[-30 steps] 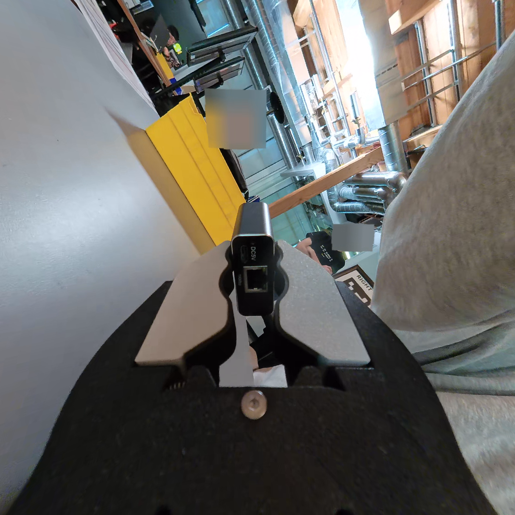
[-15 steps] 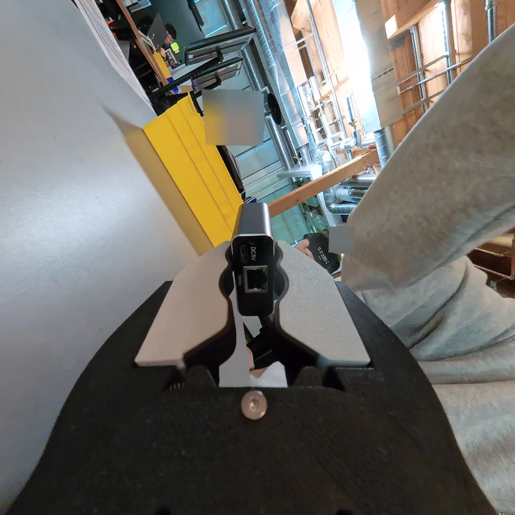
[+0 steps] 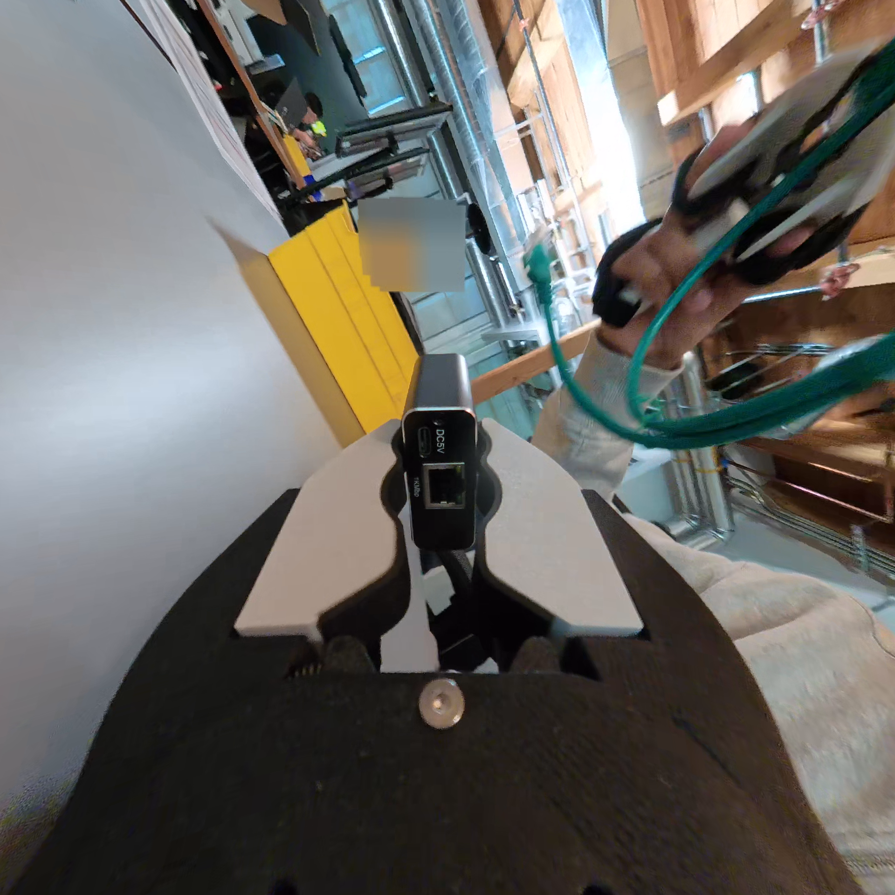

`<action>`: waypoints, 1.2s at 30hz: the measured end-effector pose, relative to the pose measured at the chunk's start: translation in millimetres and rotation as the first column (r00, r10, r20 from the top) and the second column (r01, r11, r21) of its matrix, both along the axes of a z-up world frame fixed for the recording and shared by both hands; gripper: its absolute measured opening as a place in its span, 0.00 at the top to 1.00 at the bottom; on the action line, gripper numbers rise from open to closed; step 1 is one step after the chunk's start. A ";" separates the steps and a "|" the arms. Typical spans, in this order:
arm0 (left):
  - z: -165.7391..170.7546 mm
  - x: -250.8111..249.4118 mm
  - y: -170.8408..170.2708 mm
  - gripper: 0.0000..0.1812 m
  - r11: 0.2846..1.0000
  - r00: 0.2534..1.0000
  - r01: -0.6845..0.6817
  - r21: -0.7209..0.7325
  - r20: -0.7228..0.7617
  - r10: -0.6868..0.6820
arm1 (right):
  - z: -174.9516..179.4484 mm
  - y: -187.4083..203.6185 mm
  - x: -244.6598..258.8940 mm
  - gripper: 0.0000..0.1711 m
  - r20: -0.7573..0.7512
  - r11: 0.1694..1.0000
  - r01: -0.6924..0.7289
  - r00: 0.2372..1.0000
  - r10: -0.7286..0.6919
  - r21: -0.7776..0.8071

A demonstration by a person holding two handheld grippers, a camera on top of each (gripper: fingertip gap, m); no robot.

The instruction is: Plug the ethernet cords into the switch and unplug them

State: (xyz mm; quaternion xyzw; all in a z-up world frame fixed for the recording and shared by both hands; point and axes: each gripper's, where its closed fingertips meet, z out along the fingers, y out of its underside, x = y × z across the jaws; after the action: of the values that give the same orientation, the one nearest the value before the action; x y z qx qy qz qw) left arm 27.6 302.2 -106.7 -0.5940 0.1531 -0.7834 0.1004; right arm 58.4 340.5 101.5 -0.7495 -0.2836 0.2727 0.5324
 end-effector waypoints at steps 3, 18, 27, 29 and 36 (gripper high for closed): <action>-3.1 1.1 7.3 0.87 0.997 0.998 -0.054 0.052 -0.036 0.056 | -27.7 -32.8 45.7 0.89 0.054 0.996 0.079 0.996 -0.077 -0.031; -1.7 -0.7 25.9 0.87 0.970 0.975 -0.214 0.113 -0.033 0.219 | -166.2 -69.1 113.8 0.81 0.053 0.943 0.157 0.988 -0.148 -0.295; 0.9 9.5 35.4 0.87 0.944 0.957 -0.282 0.172 -0.024 0.290 | -160.7 -74.5 123.3 0.85 -0.105 0.914 0.372 0.914 -0.391 -0.161; 2.8 13.3 38.3 0.87 0.941 0.955 -0.292 0.170 -0.007 0.297 | -189.7 -79.5 114.9 0.85 0.001 0.890 0.432 0.900 -0.436 -0.148; 7.4 15.3 33.6 0.87 0.971 0.976 -0.217 0.101 0.048 0.214 | -260.6 -121.9 42.4 0.82 0.336 0.911 0.382 0.888 -0.315 -0.157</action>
State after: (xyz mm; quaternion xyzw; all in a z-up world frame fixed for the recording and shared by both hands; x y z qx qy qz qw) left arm 43.0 335.8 -99.3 -0.5863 0.1271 -0.7695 0.2190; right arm 100.7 218.6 -159.1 -0.8751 -0.1901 0.0836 0.4371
